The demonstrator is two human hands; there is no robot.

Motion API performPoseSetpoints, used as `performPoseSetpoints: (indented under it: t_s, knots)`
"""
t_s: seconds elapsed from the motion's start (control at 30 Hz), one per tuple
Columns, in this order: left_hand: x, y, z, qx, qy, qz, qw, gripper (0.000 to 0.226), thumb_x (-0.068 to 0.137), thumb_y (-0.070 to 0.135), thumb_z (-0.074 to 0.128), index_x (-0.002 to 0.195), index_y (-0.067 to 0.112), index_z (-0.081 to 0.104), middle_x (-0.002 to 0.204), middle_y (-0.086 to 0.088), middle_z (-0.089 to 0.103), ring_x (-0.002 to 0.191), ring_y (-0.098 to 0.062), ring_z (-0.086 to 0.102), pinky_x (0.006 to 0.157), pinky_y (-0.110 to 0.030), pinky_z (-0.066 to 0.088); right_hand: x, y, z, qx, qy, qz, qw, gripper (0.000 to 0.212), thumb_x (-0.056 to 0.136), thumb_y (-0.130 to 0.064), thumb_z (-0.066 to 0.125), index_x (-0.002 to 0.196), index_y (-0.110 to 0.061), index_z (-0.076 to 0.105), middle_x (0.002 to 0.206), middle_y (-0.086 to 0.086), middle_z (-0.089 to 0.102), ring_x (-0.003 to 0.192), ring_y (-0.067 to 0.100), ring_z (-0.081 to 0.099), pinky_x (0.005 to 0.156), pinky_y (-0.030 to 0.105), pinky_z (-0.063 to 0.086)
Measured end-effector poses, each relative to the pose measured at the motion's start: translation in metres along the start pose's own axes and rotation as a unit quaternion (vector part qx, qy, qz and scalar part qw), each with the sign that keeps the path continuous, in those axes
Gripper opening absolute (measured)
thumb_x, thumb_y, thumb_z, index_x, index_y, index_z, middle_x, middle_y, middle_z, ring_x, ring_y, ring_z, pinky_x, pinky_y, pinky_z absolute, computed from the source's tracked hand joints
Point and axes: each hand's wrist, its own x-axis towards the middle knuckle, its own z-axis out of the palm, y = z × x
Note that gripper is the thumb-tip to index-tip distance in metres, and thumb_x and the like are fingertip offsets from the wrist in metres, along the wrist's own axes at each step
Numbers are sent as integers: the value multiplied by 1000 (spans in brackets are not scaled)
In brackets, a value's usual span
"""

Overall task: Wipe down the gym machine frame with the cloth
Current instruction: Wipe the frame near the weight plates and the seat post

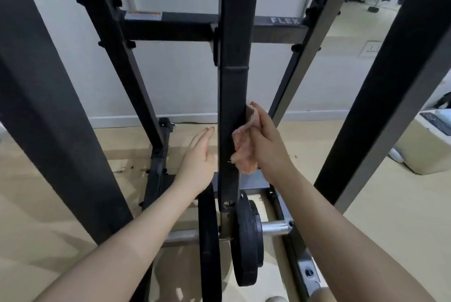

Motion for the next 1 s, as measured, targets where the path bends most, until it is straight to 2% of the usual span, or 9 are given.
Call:
performPoseSetpoints:
  t_s: [0.1, 0.17, 0.23, 0.33, 0.47, 0.63, 0.8, 0.87, 1.0]
  knots:
    - [22, 67, -37, 27, 77, 96, 992, 52, 94, 0, 39, 142, 18, 38, 144, 5, 36, 122, 3, 36, 102, -8, 24, 22, -68, -13, 11, 7, -56, 998, 34, 98, 12, 25, 121, 3, 49, 94, 14, 61, 75, 1, 62, 71, 13, 50]
    - [29, 107, -56, 50, 107, 155, 981, 52, 92, 1, 43, 141, 18, 40, 145, 4, 35, 117, 6, 37, 96, 0, 25, 30, -110, -21, -13, -22, -30, 999, 32, 91, 18, 26, 103, 7, 54, 78, 19, 63, 68, 14, 63, 62, 22, 52]
    - [32, 139, -73, 98, 123, 207, 965, 56, 89, 1, 46, 143, 16, 36, 151, 3, 27, 126, 5, 29, 100, 2, 19, 34, -149, -27, -38, -51, 27, 998, 31, 90, 16, 28, 99, 7, 57, 69, 10, 66, 61, 14, 64, 55, 20, 50]
    - [33, 175, -97, 145, 111, 231, 956, 59, 87, -1, 51, 143, 12, 36, 151, 5, 21, 132, -9, 33, 107, -19, 28, 33, -196, -36, -48, -99, 128, 986, 25, 96, 7, 37, 100, -1, 60, 73, 1, 66, 60, 7, 64, 54, 18, 51]
    - [25, 216, -124, 212, 44, 234, 948, 57, 85, -2, 57, 139, 9, 44, 149, -8, 35, 127, -28, 47, 103, -41, 40, 19, -259, -51, -56, -135, 158, 977, 38, 95, 6, 36, 86, -16, 66, 66, -2, 70, 59, 7, 67, 51, 14, 49]
    - [13, 270, -148, 229, -60, 208, 949, 56, 88, 0, 52, 141, 14, 41, 151, -2, 33, 133, -24, 40, 104, -48, 40, 11, -333, -70, -104, -52, 160, 980, 31, 96, -2, 40, 94, -20, 66, 79, -3, 71, 73, 11, 66, 62, 21, 50]
    - [4, 323, -170, 215, -102, 216, 947, 55, 89, 0, 47, 142, 16, 40, 151, 1, 32, 136, -18, 35, 109, -43, 35, 1, -391, -76, -67, -14, 131, 989, 42, 93, 6, 38, 77, -22, 66, 68, -6, 68, 64, 6, 63, 55, 16, 48]
    - [2, 342, -182, 218, -106, 244, 939, 56, 88, -1, 49, 141, 16, 42, 149, 1, 36, 134, -19, 39, 107, -44, 38, -1, -410, -78, -49, 18, 110, 993, 44, 93, 6, 36, 74, -21, 65, 64, -6, 68, 61, 3, 64, 53, 15, 47]
    - [5, 379, -209, 244, -60, 324, 912, 59, 73, -10, 64, 129, 7, 55, 133, -10, 54, 117, -28, 57, 93, -46, 50, 14, -445, -83, -12, 159, 32, 987, 20, 95, -4, 44, 98, -10, 63, 81, 2, 71, 71, 14, 68, 58, 28, 53]
